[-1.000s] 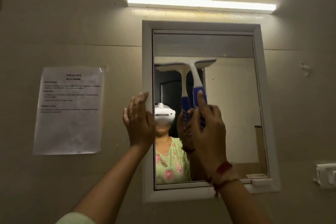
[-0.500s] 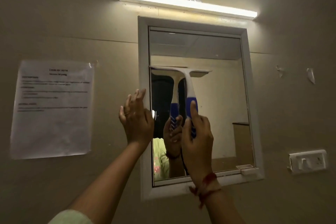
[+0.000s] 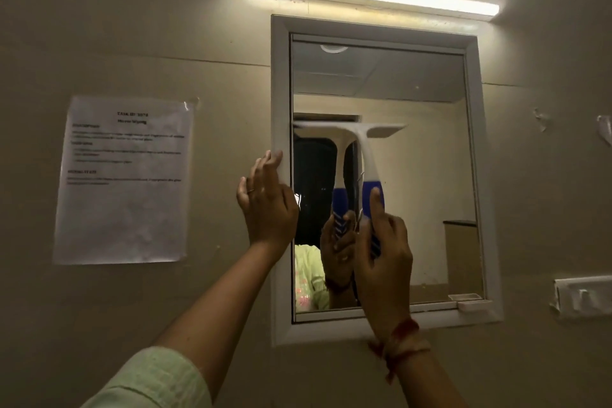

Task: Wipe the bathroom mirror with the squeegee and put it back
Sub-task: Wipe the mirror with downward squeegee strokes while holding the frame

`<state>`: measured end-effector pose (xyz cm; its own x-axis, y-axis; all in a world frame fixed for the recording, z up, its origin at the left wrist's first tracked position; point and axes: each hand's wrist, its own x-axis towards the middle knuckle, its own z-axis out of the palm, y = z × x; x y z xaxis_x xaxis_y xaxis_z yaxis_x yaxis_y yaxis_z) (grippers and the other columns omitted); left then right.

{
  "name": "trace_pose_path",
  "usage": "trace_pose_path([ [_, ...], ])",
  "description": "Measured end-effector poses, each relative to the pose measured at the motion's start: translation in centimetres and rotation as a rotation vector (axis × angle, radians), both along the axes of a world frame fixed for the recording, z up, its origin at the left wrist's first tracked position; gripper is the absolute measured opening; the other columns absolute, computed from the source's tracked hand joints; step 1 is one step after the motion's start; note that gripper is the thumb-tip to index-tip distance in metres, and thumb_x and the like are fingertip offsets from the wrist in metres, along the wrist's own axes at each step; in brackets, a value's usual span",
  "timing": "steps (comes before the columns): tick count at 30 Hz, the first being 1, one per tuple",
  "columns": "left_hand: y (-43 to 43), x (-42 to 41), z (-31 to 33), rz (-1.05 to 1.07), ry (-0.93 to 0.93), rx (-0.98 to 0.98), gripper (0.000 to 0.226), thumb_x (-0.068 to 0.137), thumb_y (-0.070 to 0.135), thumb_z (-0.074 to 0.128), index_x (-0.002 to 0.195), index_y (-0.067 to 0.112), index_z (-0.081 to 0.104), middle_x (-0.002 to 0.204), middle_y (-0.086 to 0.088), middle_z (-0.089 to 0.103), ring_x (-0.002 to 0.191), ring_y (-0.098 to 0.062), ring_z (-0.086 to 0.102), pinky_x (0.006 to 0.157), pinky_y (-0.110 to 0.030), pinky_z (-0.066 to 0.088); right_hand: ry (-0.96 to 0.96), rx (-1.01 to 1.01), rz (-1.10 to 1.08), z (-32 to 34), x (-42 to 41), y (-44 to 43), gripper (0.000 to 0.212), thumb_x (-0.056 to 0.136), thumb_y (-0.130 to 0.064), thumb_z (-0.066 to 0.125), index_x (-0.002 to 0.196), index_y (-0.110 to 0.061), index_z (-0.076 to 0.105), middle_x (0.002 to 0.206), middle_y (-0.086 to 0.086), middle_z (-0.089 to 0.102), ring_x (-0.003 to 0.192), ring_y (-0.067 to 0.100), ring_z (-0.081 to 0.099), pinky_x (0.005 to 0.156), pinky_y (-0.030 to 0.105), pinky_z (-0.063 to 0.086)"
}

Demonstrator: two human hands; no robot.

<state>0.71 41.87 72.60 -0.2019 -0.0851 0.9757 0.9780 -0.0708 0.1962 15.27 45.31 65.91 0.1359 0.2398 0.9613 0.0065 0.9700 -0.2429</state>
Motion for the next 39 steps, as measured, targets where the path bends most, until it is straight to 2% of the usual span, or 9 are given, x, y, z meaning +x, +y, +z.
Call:
trace_pose_path([
  [4,-0.1,0.1,0.0,-0.01,-0.01,0.013,0.039,0.088,0.011,0.038,0.125,0.014,0.046,0.133,-0.01,0.051,0.128,-0.027,0.042,0.109,-0.052,0.019,-0.023,0.004,0.016,-3.2,1.5,0.3,0.051,0.088,-0.03,0.039,0.138,-0.029,0.025,0.109,0.01,0.05,0.085,0.016,0.057,0.067,0.025,0.057],
  [8,-0.1,0.3,-0.1,-0.002,-0.024,0.035,0.038,0.086,0.015,0.036,0.122,0.014,0.047,0.128,-0.011,0.053,0.122,-0.028,0.046,0.106,-0.055,0.025,0.055,0.007,-0.011,0.8,1.7,0.7,0.052,0.092,-0.016,0.044,0.137,-0.031,0.023,0.105,0.012,0.051,0.077,0.005,0.052,0.069,0.012,0.051],
  [13,-0.1,0.3,-0.2,-0.001,-0.017,0.042,0.039,0.086,0.021,0.03,0.12,0.014,0.048,0.126,-0.01,0.054,0.119,-0.028,0.048,0.104,-0.054,0.025,-0.006,-0.025,0.009,-0.4,1.1,-0.1,0.049,0.092,-0.025,0.04,0.138,-0.032,0.024,0.109,0.012,0.052,0.089,0.018,0.058,0.075,0.034,0.057],
  [17,-0.3,0.4,-0.3,-0.013,-0.014,0.049,0.044,0.085,0.024,0.024,0.119,0.014,0.05,0.126,-0.009,0.055,0.12,-0.027,0.047,0.103,-0.055,0.026,-0.036,-0.054,0.077,-5.5,1.8,-0.8,0.052,0.086,-0.04,0.034,0.136,-0.045,0.021,0.111,0.006,0.049,0.086,0.013,0.056,0.069,0.02,0.056],
  [22,-0.2,0.1,-0.4,-0.027,-0.022,0.043,0.043,0.086,0.023,0.024,0.119,0.016,0.05,0.125,-0.008,0.056,0.121,-0.026,0.047,0.103,-0.054,0.029,0.036,-0.036,0.041,-2.1,1.9,-0.1,0.049,0.091,-0.025,0.041,0.137,-0.032,0.026,0.108,0.009,0.052,0.08,0.003,0.053,0.068,0.008,0.05],
  [27,0.1,-0.3,-0.7,-0.044,-0.007,0.03,0.038,0.09,0.016,0.031,0.123,0.018,0.049,0.132,-0.006,0.053,0.126,-0.025,0.043,0.102,-0.057,0.031,0.021,-0.035,0.059,-2.3,1.1,-0.6,0.049,0.092,-0.023,0.041,0.138,-0.031,0.026,0.108,0.008,0.054,0.084,0.01,0.056,0.072,0.018,0.053],
  [30,0.1,-0.3,-0.6,-0.047,-0.012,0.026,0.038,0.089,0.013,0.033,0.123,0.017,0.049,0.133,-0.007,0.052,0.127,-0.026,0.042,0.102,-0.057,0.031,0.001,-0.073,0.106,-6.5,1.1,-1.1,0.051,0.089,-0.032,0.038,0.138,-0.038,0.027,0.111,0.004,0.051,0.085,0.004,0.055,0.071,0.004,0.047],
  [33,0.1,-0.3,-0.6,-0.043,-0.013,0.023,0.04,0.087,0.013,0.034,0.124,0.015,0.049,0.134,-0.008,0.051,0.127,-0.028,0.042,0.102,-0.056,0.032,0.015,-0.12,0.142,-8.0,1.4,-1.6,0.051,0.087,-0.038,0.037,0.136,-0.044,0.027,0.111,0.002,0.05,0.088,0.001,0.054,0.069,0.001,0.045],
  [39,0.1,-0.2,-0.7,-0.031,-0.018,0.028,0.041,0.087,0.013,0.034,0.125,0.015,0.049,0.133,-0.009,0.052,0.126,-0.027,0.043,0.101,-0.055,0.034,0.092,-0.084,0.119,-2.4,1.0,-1.0,0.047,0.093,-0.014,0.045,0.135,-0.029,0.032,0.106,0.008,0.053,0.084,0.002,0.052,0.072,0.011,0.049],
])
